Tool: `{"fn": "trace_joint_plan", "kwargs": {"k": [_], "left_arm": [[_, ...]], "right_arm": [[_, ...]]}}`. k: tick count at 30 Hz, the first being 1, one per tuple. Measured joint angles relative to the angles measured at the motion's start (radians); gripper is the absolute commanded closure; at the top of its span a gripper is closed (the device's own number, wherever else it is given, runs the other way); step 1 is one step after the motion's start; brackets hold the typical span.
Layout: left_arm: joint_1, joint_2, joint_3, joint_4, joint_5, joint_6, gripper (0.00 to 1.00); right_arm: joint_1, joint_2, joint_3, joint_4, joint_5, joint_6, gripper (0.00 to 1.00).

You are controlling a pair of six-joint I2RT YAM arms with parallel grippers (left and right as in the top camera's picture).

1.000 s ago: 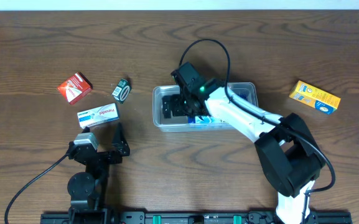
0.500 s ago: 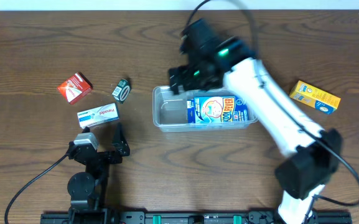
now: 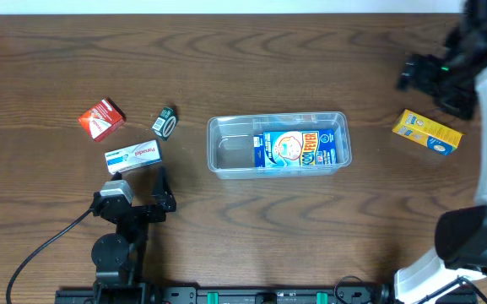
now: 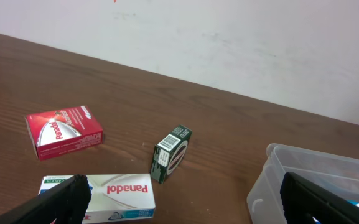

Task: Pack container
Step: 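Move the right gripper back right toward the yellow Woods' box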

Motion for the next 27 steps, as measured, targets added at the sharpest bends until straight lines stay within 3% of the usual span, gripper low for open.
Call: {"fn": "trace_joint_plan", "kwargs": {"k": [8, 16, 27], "left_arm": [[0.0, 0.0, 0.0, 0.0, 0.0, 0.0, 0.02], [0.0, 0.0, 0.0, 0.0, 0.0, 0.0, 0.02], [0.0, 0.0, 0.0, 0.0, 0.0, 0.0, 0.02]], "right_arm": [[-0.138, 0.001, -0.204, 0.082, 0.026, 0.0, 0.01], [-0.156, 0.002, -0.292, 0.195, 0.073, -0.029, 0.01], [-0.156, 0.002, -0.347, 0.546, -0.015, -0.323, 0.01]]}}
